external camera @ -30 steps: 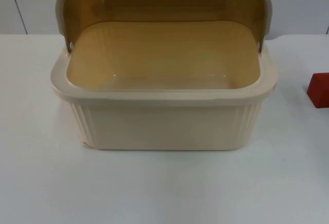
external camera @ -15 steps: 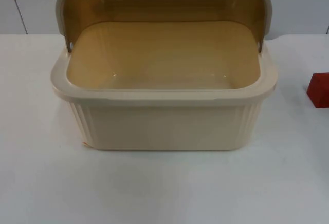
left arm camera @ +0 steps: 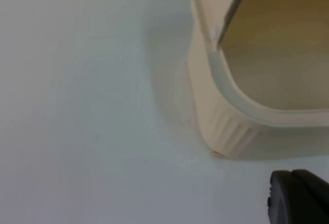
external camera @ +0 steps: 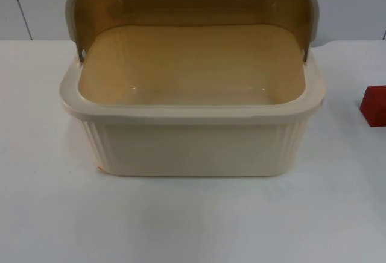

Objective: Open the box lid with the left hand, place the block into the box with the right hand, then close the box lid with the left hand.

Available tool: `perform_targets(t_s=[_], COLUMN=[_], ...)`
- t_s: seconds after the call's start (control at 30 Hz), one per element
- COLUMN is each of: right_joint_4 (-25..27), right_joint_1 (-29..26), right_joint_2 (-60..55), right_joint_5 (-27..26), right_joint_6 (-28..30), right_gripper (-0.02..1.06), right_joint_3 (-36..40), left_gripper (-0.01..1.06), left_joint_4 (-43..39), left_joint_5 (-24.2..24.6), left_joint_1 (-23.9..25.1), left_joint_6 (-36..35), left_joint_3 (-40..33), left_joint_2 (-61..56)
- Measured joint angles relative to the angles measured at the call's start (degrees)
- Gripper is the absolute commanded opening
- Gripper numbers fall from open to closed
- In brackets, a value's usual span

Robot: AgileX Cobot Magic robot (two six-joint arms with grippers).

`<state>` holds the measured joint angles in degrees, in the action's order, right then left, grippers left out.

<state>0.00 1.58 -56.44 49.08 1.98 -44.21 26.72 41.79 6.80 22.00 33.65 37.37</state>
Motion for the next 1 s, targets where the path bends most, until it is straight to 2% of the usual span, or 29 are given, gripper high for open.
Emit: perform_targets(t_s=[0.2,0.33,0.43,0.73,1.0], right_joint_4=[0.0,-2.97,-3.37,-3.87,-0.56], right_joint_1=[0.0,0.0,0.0,0.0,0.0], right_joint_2=[-9.49,-21.28,-25.46,-45.37,-60.92], right_joint_5=[-0.95,-3.21,-4.57,-14.95,-23.17], right_joint_6=[-0.68,-1.59,-1.98,-2.41,-2.41], right_gripper=[1.05,1.05,1.05,1.05,1.05], right_joint_3=[-4.76,-11.28,-13.41,-22.99,-32.8], left_gripper=[0.0,0.0,0.0,0.27,0.3], left_joint_4=[-0.35,-0.35,-0.39,-2.95,-3.53], left_joint_5=[-0.12,-0.12,-0.12,-0.58,-1.14], left_joint_1=[-0.79,-0.79,-0.79,-0.79,-0.79], left_joint_6=[0.04,0.04,0.04,-1.94,-2.41], left_joint_3=[0.0,-0.04,-0.04,-0.04,-0.04], left_joint_2=[0.0,0.0,0.0,0.0,0.0])
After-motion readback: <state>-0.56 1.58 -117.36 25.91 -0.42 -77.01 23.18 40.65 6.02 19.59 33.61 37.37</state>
